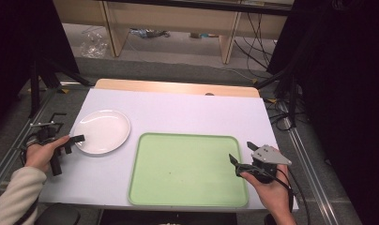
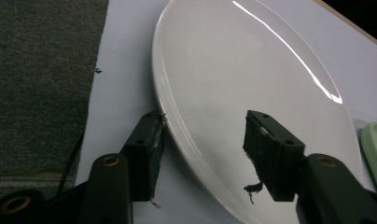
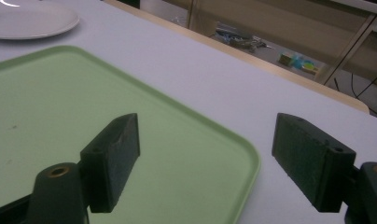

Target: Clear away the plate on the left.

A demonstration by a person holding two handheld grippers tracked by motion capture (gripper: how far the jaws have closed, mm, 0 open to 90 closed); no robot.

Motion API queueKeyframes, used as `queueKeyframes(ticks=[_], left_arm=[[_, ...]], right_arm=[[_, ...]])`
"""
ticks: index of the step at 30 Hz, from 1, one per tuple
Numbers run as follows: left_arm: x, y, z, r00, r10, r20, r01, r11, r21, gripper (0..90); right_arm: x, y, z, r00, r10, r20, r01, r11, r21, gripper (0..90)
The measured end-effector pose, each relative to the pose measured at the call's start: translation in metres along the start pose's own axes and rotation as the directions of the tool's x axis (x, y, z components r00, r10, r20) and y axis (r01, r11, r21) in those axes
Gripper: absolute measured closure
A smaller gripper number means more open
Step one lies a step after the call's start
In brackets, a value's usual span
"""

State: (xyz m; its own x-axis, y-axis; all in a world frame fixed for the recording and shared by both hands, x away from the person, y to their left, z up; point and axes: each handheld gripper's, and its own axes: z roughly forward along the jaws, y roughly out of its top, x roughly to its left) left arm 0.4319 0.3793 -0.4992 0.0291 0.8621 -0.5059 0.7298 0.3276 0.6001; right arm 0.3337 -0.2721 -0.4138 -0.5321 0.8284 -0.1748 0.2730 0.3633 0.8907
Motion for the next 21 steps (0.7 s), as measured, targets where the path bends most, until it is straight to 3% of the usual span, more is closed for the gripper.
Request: queueKeyframes(ticks=[1, 2, 3, 4, 5, 13, 15, 17, 20, 21], left_arm=[[0.0002, 0.0019, 0.0005, 0.9994, -0.034, -0.005, 0.034, 0.9994, 0.01, 51.3], [0.0002, 0.0019, 0.0005, 0.9994, -0.034, -0.005, 0.034, 0.9994, 0.01, 52.0], [0.0016, 0.0042, 0.001, 0.9977, -0.067, -0.005, 0.067, 0.9975, 0.021, 53.6], [0.0016, 0.0042, 0.001, 0.9977, -0.067, -0.005, 0.067, 0.9975, 0.021, 55.4], [0.0029, 0.0061, 0.0013, 0.9955, -0.095, -0.006, 0.095, 0.995, 0.031, 56.7], [0.0032, 0.0089, 0.0046, 0.9897, -0.143, -0.009, 0.143, 0.989, 0.037, 65.1], [0.0035, 0.0104, 0.0041, 0.9881, -0.147, -0.046, 0.149, 0.9877, 0.048, 69.4], [0.0037, 0.0109, 0.0046, 0.9861, -0.158, -0.051, 0.161, 0.9859, 0.046, 71.1], [0.007, 0.0118, 0.0049, 0.9827, -0.183, -0.03, 0.184, 0.9814, 0.054, 73.9], [0.0085, 0.0115, 0.0049, 0.979, -0.204, -0.005, 0.204, 0.9772, 0.059, 74.8]], right_arm=[[0.0, 0.0, 0.0, 1.0, 0.0, 0.0, 0.0, 1.0, 0.0, 24.1], [0.0, 0.0001, 0.0, 1.0, -0.001, 0.001, 0.001, 1.0, 0.0, 24.1], [-0.0001, 0.0, 0.0001, 1.0, -0.002, 0.001, 0.002, 1.0, 0.0, 24.1], [-0.0001, 0.0, 0.0001, 1.0, -0.002, 0.001, 0.002, 1.0, 0.0, 24.1], [0.0, -0.0002, 0.0009, 1.0, -0.002, 0.004, 0.002, 1.0, -0.005, 24.1], [0.0, -0.0002, 0.0007, 1.0, -0.003, 0.006, 0.003, 1.0, -0.003, 24.1], [-0.0001, 0.0001, 0.0002, 1.0, -0.004, 0.002, 0.004, 1.0, 0.003, 24.1], [-0.0001, 0.0001, 0.0001, 1.0, -0.004, 0.002, 0.004, 1.0, 0.004, 24.1], [-0.0004, 0.0001, 0.0, 1.0, -0.004, 0.004, 0.004, 1.0, 0.004, 24.1], [0.0, 0.0003, -0.0004, 1.0, 0.008, -0.002, -0.008, 1.0, 0.011, 24.1]])
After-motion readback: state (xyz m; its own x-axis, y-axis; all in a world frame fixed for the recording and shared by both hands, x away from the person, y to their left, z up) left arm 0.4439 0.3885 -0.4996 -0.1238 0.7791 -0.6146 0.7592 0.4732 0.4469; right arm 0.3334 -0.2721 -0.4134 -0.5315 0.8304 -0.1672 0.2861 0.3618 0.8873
